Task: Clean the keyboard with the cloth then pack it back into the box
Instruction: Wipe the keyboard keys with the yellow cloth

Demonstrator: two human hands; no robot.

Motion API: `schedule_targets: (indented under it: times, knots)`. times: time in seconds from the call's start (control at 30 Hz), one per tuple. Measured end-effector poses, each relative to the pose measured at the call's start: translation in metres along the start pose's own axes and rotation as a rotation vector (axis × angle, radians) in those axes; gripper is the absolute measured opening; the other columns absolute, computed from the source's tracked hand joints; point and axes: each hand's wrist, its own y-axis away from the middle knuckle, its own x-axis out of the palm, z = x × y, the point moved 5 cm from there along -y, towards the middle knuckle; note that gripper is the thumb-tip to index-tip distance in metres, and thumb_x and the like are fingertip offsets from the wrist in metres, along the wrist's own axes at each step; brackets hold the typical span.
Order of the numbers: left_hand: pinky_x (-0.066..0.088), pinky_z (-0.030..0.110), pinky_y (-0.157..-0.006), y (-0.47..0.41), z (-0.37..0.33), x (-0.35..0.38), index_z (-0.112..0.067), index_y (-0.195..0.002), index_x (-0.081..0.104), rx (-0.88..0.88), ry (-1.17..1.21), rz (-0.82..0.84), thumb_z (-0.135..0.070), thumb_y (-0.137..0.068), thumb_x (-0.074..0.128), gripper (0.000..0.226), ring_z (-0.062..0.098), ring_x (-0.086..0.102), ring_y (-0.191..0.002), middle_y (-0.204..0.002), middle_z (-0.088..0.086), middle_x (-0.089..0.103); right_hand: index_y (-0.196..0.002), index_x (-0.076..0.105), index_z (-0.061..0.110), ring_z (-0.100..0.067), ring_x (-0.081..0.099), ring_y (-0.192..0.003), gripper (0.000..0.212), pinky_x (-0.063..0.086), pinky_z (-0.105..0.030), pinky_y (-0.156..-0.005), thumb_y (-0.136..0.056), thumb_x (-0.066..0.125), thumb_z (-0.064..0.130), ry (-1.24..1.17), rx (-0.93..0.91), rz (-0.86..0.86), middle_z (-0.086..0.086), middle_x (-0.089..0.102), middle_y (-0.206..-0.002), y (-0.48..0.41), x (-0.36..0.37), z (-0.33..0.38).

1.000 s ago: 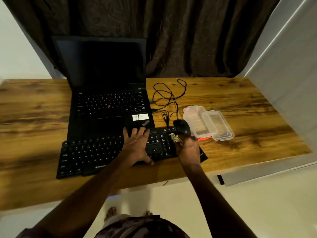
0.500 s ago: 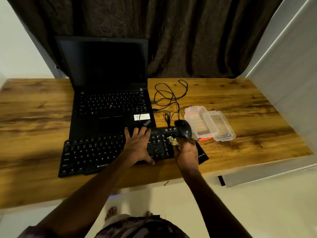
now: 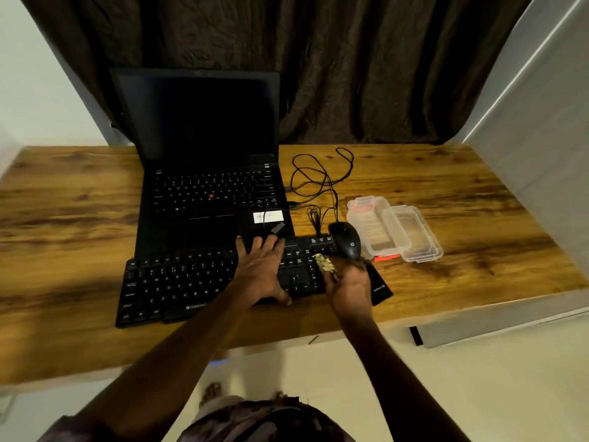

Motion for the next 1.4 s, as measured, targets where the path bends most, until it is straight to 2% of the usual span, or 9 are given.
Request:
schedule_targets:
  times: [0.1,0.17,0.27,0.4,0.63,0.87,1.07,1.27,1.4]
  knots:
    - [0.001,0.065,-0.116,-0.001,0.000,0.000,-0.018,-0.157,0.009,0.000,-0.008,0.011,-0.072,-0.049,0.081,0.141,0.026,0.021,-0.140,-0.156,0.001,0.018,-0.125,0.056,0.021,-0.017,0.056,-0.106,0.035,0.054,-0.036,-0.094,-0.091,0.064,0.026,-0.038,0.108,0.001,-0.005,0.056,-0.122,-0.005,-0.007,-0.014]
    - [0.002,0.065,-0.116,-0.001,-0.001,0.000,-0.018,-0.157,0.009,-0.002,-0.012,0.009,-0.072,-0.049,0.081,0.141,0.026,0.021,-0.139,-0.156,0.001,0.018,-0.131,0.052,0.022,-0.019,0.054,-0.113,0.039,0.050,-0.034,-0.098,-0.094,0.060,0.025,-0.021,0.093,0.040,-0.005,0.052,-0.128,-0.007,-0.003,-0.007]
    - [0.001,0.064,-0.116,0.000,-0.001,0.000,-0.018,-0.157,0.009,-0.003,-0.010,0.005,-0.072,-0.049,0.081,0.140,0.027,0.021,-0.140,-0.157,0.001,0.017,-0.140,0.045,0.024,-0.023,0.040,-0.132,0.039,0.034,-0.035,-0.112,-0.101,0.046,0.031,0.060,-0.041,0.074,-0.007,0.044,-0.141,0.004,0.004,0.020]
    - [0.001,0.064,-0.117,0.001,0.000,-0.001,-0.019,-0.157,0.009,-0.002,0.004,0.008,-0.071,-0.049,0.082,0.140,0.026,0.021,-0.140,-0.158,0.001,0.017,-0.135,0.054,0.024,-0.023,0.042,-0.129,0.037,0.035,-0.032,-0.108,-0.098,0.053,0.028,-0.024,-0.170,-0.021,-0.006,0.050,-0.137,0.013,0.008,0.023]
    - [0.000,0.065,-0.116,-0.001,-0.001,-0.001,-0.019,-0.157,0.009,-0.009,0.001,0.014,-0.071,-0.049,0.082,0.140,0.027,0.020,-0.141,-0.157,0.001,0.017,-0.133,0.052,0.028,-0.020,0.043,-0.126,0.036,0.041,-0.032,-0.106,-0.097,0.054,0.030,-0.053,-0.001,-0.102,-0.005,0.046,-0.139,0.004,-0.003,-0.012]
    - [0.002,0.066,-0.116,0.000,0.000,0.000,-0.018,-0.157,0.010,0.002,0.008,0.004,-0.072,-0.048,0.081,0.141,0.027,0.022,-0.139,-0.157,0.001,0.019,-0.119,0.067,0.019,-0.031,0.054,-0.120,0.034,0.044,-0.040,-0.102,-0.086,0.068,0.015,-0.037,-0.306,-0.165,-0.009,0.064,-0.118,0.025,0.005,0.012]
    - [0.002,0.066,-0.116,-0.001,0.000,0.001,-0.018,-0.157,0.009,-0.007,0.001,0.018,-0.073,-0.048,0.081,0.142,0.026,0.020,-0.140,-0.157,0.000,0.016,-0.132,0.055,0.030,-0.020,0.041,-0.128,0.039,0.041,-0.034,-0.107,-0.094,0.058,0.027,-0.045,-0.041,-0.134,-0.003,0.050,-0.139,0.008,0.004,-0.034]
    - [0.002,0.066,-0.116,-0.001,-0.001,0.000,-0.018,-0.157,0.009,-0.013,-0.006,0.017,-0.072,-0.047,0.082,0.142,0.027,0.020,-0.141,-0.158,0.001,0.016,-0.112,0.070,0.021,-0.025,0.061,-0.102,0.035,0.047,-0.027,-0.080,-0.078,0.076,0.016,-0.047,-0.344,-0.203,-0.004,0.068,-0.106,0.041,0.014,0.008]
    - [0.003,0.066,-0.116,-0.001,0.000,0.001,-0.019,-0.157,0.008,-0.015,-0.003,0.019,-0.073,-0.047,0.081,0.142,0.027,0.020,-0.141,-0.158,0.000,0.016,-0.115,0.070,0.019,-0.027,0.057,-0.108,0.033,0.048,-0.032,-0.084,-0.083,0.071,0.016,-0.110,-0.273,-0.207,-0.008,0.067,-0.112,0.030,0.011,-0.009]
